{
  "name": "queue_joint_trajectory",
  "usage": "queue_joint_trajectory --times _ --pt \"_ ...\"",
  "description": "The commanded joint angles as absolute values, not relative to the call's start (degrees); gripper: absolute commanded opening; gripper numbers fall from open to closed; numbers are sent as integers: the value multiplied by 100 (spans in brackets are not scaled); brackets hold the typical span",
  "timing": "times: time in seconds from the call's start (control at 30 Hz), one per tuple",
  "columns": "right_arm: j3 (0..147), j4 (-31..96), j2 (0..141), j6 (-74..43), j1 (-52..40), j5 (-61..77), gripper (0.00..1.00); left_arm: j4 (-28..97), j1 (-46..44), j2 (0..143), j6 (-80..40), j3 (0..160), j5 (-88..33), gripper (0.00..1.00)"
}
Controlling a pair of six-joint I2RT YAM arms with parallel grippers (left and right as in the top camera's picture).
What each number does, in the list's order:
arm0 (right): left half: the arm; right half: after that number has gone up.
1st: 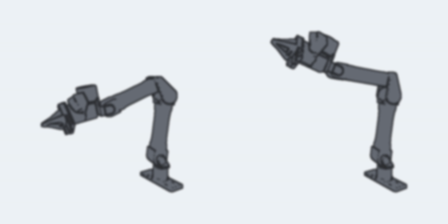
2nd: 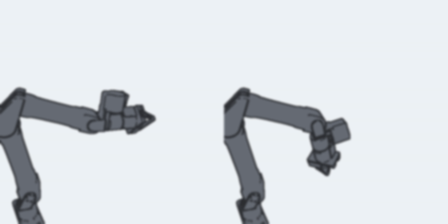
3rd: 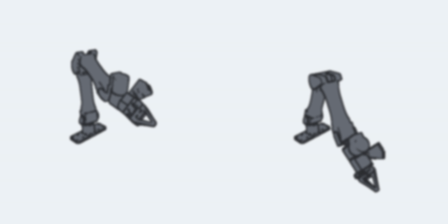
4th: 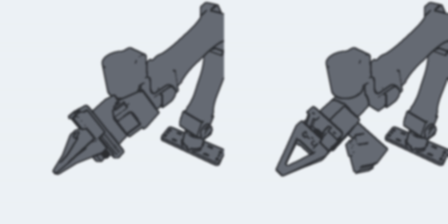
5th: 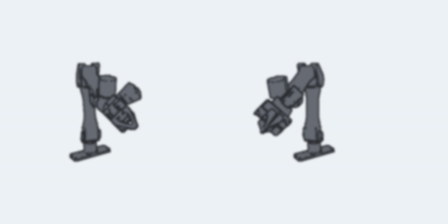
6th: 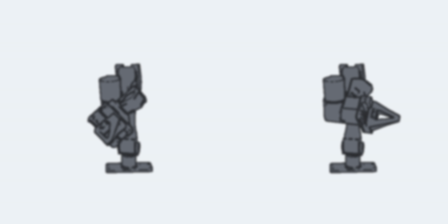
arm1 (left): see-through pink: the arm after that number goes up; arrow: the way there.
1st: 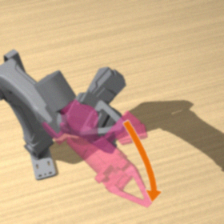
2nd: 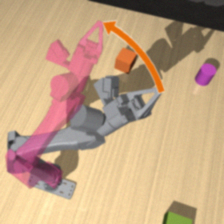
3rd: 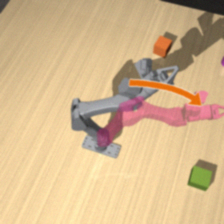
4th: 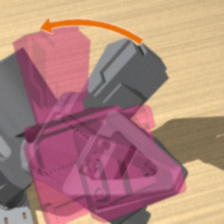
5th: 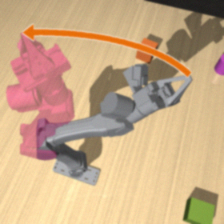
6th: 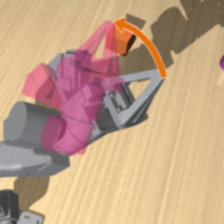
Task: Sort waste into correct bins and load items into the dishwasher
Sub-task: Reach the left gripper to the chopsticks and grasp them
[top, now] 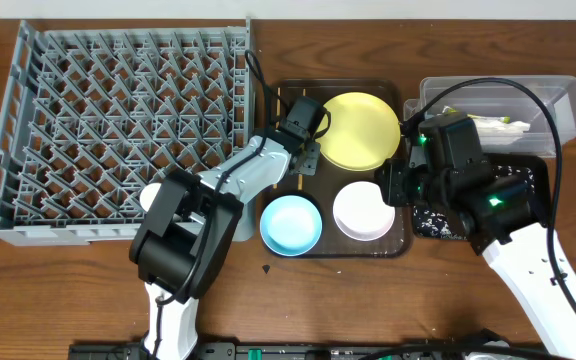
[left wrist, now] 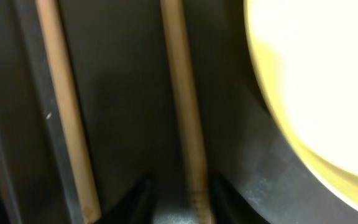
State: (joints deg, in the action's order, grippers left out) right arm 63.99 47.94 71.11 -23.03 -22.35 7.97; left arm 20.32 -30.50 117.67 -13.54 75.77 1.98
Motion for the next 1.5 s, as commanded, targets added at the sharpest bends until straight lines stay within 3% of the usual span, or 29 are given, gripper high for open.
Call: queue_joint_trajectory --times 0.0,0.07,0.27,0.47,0.63,0.8,0.9,1.0,1.23,1.47 --pt "6351 4764 7236 -2377 -2392 801 37 2106 -3109 12038 -1437 7564 191 13" --pt "6351 4764 7269 -2379 -2432 801 35 2145 -3105 11937 -1450 7575 196 8" --pt "6351 4783 7273 -2377 -2558 799 31 2499 -2987 11043 -1448 7894 202 8" --pt "6351 4781 7273 -2421 -2558 801 29 3686 -2117 9931 -1450 8060 204 8" --pt "6351 4700 7275 -2421 -2558 797 30 4180 -1492 10143 -1441 7994 198 8" --pt "6351 4696 7275 -2421 -2558 799 30 4200 -1522 10512 -1203 7994 69 8" --pt "6351 4713 7275 -2421 -2558 799 29 4219 -1514 10510 -1214 8020 38 17" --pt "6351 4713 7275 -2418 -2558 797 29 4523 -1527 10068 -1212 8383 -360 34" --pt "6351 4711 7275 -2418 -2558 797 30 4128 -2456 9955 -1004 8431 -631 37" --pt "6351 4720 7277 -2484 -2558 801 30 3277 -2827 11616 -991 8429 869 42"
